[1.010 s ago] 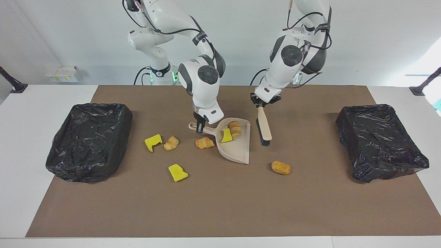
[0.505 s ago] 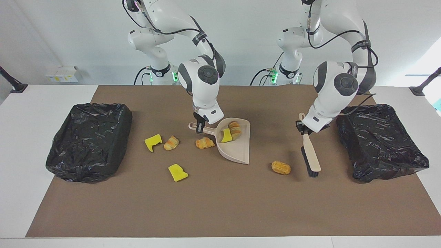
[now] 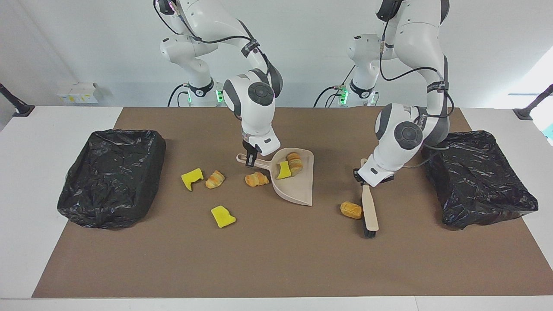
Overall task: Sweep and dump trash in bin
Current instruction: 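Sweep bread and sponge pieces into the dustpan with the left gripper's brush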
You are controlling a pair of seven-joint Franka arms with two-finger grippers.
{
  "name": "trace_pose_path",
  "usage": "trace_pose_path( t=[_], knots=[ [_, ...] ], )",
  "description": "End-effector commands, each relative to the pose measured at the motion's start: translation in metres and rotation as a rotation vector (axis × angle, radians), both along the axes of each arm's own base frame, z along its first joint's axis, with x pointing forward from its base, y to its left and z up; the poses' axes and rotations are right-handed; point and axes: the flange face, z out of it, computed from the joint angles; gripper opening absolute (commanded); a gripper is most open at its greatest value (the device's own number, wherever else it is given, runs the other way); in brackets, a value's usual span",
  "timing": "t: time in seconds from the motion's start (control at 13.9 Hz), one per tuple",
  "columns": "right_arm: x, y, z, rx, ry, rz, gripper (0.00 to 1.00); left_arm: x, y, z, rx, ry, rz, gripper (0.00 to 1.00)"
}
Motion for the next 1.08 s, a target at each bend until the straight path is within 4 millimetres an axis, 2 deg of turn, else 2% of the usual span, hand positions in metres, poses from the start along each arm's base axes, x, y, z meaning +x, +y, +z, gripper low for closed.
trace_pose_path(
  t=[0.0,0.14,0.22,0.43,0.5,0.65,0.87,1.01],
  knots=[
    [-0.003,-0.001,-0.002,-0.026,-0.008,-0.009,0.00,-0.019,-0.019,0.005,0.029,0.048,-0.080,0.00],
    [-0.004,-0.001,-0.003,-0.026,-0.007,-0.009,0.00,-0.042,-0.034,0.029,0.032,0.116,-0.114,0.00],
    [-0.004,-0.001,-0.003,-0.026,-0.007,-0.009,0.00,-0.057,-0.049,0.034,0.008,0.150,-0.131,0.00],
    [-0.003,-0.002,-0.003,-0.026,-0.007,-0.011,0.00,-0.093,-0.091,0.032,-0.036,0.181,-0.186,0.00],
    [-0.003,-0.002,-0.003,-0.026,-0.007,-0.012,0.00,-0.097,-0.096,0.033,-0.043,0.185,-0.187,0.00],
    [-0.004,-0.002,-0.004,-0.026,-0.005,-0.013,0.00,-0.099,-0.096,0.037,-0.040,0.192,-0.199,0.00],
    [-0.003,-0.002,-0.003,-0.025,-0.006,-0.013,0.00,-0.122,-0.125,0.041,-0.055,0.203,-0.321,0.00],
    [-0.002,-0.005,-0.004,-0.026,-0.005,-0.017,0.00,-0.126,-0.123,0.043,-0.071,0.243,-0.381,0.00]
  ],
)
